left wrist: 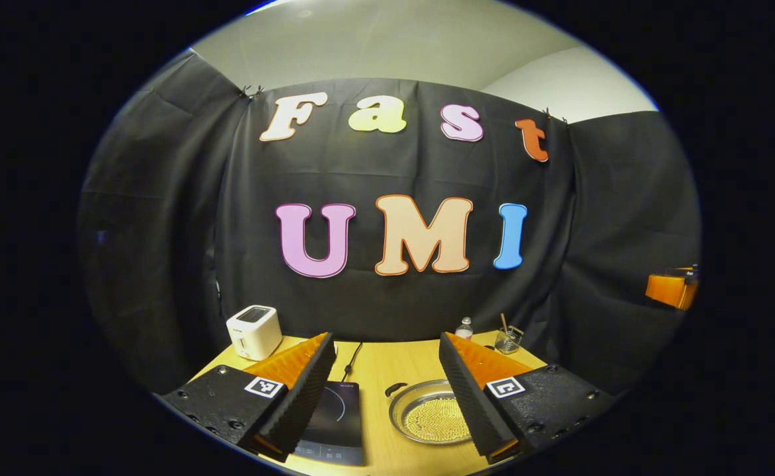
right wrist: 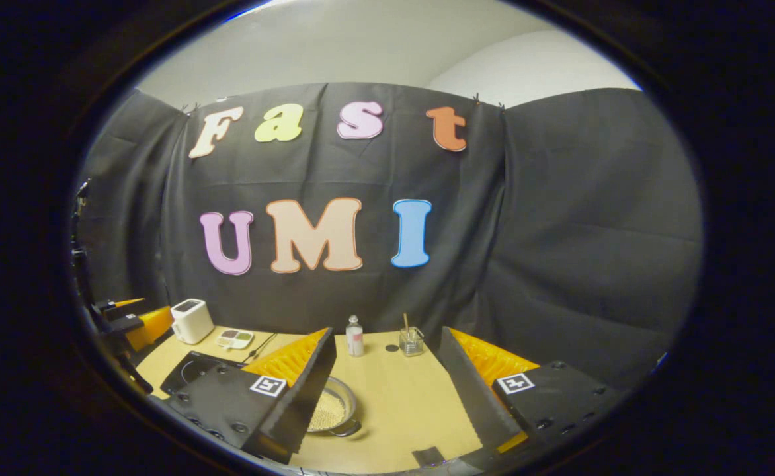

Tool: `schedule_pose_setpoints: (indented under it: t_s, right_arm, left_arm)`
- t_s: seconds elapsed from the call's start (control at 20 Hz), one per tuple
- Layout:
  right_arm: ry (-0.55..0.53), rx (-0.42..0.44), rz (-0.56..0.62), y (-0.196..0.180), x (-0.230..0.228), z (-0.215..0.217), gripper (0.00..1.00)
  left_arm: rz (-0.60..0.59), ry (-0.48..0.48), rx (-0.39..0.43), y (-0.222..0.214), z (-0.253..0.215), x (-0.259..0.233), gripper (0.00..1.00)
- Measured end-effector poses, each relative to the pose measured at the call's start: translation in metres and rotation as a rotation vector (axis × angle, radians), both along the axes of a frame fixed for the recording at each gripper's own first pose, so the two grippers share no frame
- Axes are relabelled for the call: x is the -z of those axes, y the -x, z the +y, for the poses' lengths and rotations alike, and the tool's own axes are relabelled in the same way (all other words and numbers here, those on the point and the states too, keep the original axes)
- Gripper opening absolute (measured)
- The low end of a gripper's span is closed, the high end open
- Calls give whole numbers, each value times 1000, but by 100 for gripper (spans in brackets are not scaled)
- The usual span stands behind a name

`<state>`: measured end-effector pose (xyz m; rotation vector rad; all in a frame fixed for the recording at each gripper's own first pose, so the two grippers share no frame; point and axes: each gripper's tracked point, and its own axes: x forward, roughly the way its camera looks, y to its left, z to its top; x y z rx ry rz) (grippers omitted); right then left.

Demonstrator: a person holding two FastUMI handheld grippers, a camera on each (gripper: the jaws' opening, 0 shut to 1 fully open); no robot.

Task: First push the handle of the pot to place it horizontally, then grasp the pot with both hands and set it on the induction cooktop.

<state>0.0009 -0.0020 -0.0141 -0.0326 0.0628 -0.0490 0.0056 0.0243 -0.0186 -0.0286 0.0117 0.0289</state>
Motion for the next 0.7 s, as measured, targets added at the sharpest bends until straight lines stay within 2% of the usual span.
schedule_pose_setpoints:
  t_s: [0.25,0.3,0.7]
  right_arm:
    - [6,-14,26,1,13,11,94]
    - [0,-20,32,0,15,15,94]
    - [10,-46,71,-3,36,43,94]
  left_arm:
    - [-5,8,-29,11,16,4,92]
    - [-3,6,-36,13,19,5,96]
    - [13,-4,-63,39,47,14,96]
